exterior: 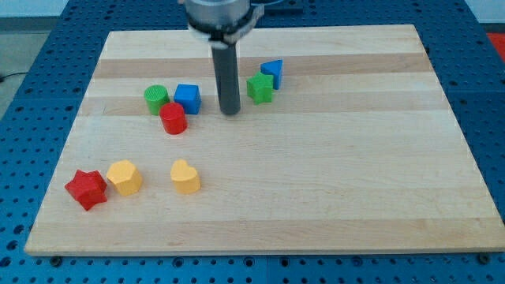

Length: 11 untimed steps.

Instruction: Push the red circle towards the top left corner

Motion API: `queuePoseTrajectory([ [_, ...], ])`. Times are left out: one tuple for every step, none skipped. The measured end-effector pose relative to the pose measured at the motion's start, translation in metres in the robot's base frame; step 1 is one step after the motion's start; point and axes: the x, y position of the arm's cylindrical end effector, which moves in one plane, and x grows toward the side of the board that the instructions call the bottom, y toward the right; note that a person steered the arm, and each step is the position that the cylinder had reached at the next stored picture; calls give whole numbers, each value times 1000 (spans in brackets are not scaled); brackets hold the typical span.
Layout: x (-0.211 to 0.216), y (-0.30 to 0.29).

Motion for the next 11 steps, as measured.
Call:
queuePoseTrajectory([
  [20, -39],
  [-4, -73],
  [-16, -125],
  [-15, -155],
  [41, -147],
  [15, -181],
  [-37, -188],
  [-63, -191],
  [-89, -198],
  [-123, -199],
  [-94, -229],
])
